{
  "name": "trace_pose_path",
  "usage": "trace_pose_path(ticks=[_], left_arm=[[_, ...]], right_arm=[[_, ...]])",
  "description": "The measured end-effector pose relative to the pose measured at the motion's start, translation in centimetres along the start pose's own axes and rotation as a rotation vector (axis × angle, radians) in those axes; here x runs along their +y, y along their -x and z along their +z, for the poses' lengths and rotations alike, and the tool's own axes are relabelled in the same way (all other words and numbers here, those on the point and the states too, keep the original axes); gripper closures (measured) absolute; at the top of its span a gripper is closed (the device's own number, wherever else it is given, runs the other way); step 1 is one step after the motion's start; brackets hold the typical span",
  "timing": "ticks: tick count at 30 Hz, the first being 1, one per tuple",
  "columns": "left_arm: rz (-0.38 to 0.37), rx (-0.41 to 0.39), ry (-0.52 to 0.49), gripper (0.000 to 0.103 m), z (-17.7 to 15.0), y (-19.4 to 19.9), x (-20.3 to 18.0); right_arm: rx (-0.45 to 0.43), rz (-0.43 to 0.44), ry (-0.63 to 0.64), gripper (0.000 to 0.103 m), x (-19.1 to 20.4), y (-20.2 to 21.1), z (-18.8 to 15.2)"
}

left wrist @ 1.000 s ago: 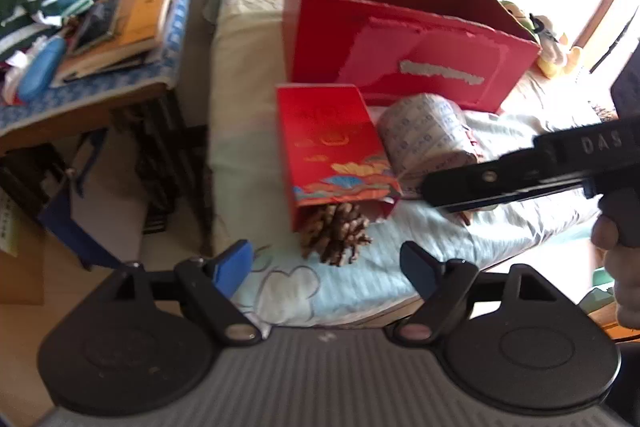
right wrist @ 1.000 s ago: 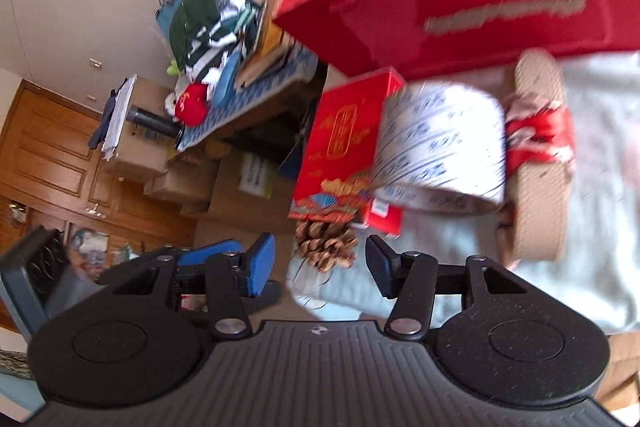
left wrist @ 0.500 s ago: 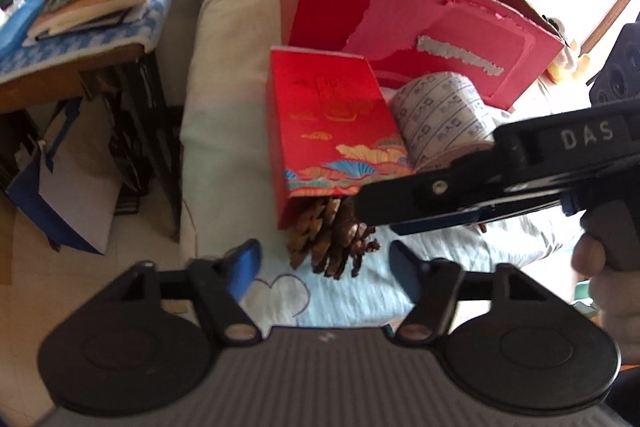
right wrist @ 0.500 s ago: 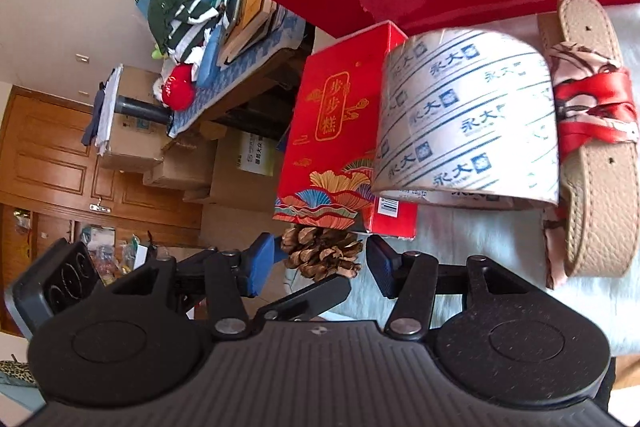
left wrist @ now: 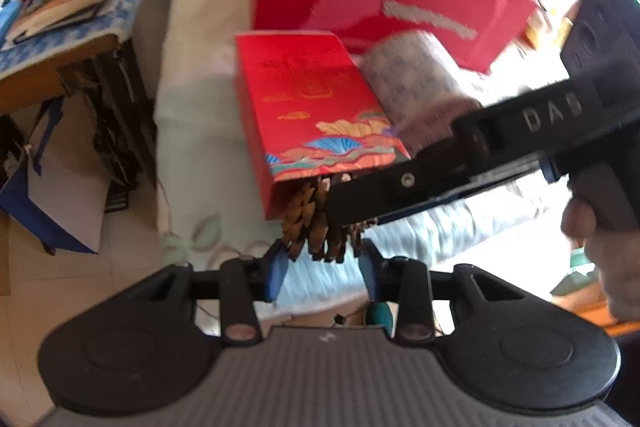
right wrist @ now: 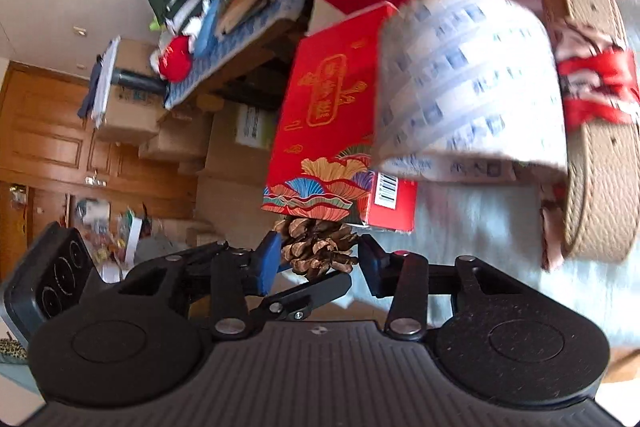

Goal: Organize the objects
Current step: 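Close the right gripper on the brown pine cone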

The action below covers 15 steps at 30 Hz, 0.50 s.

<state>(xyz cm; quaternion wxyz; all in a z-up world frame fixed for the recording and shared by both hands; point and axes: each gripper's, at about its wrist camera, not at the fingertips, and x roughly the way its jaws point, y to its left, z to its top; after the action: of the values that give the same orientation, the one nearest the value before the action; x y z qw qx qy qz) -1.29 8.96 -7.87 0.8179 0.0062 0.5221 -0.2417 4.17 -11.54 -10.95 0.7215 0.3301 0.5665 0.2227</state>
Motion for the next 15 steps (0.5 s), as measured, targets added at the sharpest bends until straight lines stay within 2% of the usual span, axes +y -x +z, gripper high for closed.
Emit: trace_pose_path(ticks=[2, 4, 10, 11, 13, 15], left_arm=[[0.011, 0.002, -0.027, 0.066, -0.4, -0.2, -0.4], [0.017, 0.002, -0.042, 0.066, -0.3, -0.3, -0.7], [0.012, 0.016, -0.087, 0.066, -0.5, -0.6, -1.3], [0.022, 0.014, -0.108, 0.066, -0.6, -0.7, -1.6], [0.045, 0.007, -0.156, 0.066, -0.8, -0.5, -2.2], [0.040, 0.006, -0.185, 0.066, -0.8, -0.2, -2.0]], right_arm=[[0.015, 0.011, -0.007, 0.058, -0.4, -0.1, -0.3], [-0.001, -0.004, 0.045, 0.058, 0.0, 0.1, -0.5], [-0.019, -0.143, 0.359, 0.058, 3.4, 0.4, -2.1], [-0.015, -0.155, 0.378, 0.058, 3.6, 0.5, -2.2], [0.001, -0.114, 0.275, 0.059, 2.4, 0.6, -1.3], [0.022, -0.032, 0.116, 0.059, -0.2, 0.6, -0.2]])
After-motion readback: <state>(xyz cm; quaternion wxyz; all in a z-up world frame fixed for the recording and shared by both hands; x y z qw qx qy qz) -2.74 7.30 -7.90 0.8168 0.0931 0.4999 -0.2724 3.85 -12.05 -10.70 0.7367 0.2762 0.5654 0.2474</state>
